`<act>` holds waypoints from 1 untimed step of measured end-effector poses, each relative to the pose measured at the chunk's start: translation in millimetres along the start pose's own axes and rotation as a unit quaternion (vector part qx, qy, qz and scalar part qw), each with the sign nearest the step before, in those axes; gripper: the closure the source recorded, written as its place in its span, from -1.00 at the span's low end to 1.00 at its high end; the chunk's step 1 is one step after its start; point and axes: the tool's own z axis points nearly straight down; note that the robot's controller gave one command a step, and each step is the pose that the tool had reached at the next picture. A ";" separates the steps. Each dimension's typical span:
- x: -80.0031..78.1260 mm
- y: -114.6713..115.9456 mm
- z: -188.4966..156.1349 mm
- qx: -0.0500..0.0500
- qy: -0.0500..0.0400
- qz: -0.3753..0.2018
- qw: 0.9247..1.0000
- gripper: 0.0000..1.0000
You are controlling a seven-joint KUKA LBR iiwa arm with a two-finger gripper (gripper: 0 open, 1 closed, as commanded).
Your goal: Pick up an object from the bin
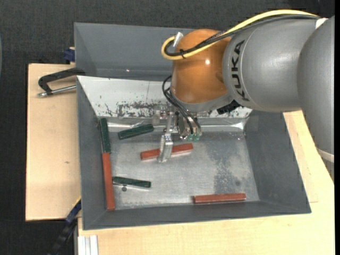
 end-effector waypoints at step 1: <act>2.0 3.4 52.7 0.001 -0.005 -0.007 1.000 -1.00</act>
Offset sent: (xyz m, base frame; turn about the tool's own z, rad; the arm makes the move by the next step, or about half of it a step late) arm 0.0098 -0.0273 -0.0851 -0.0608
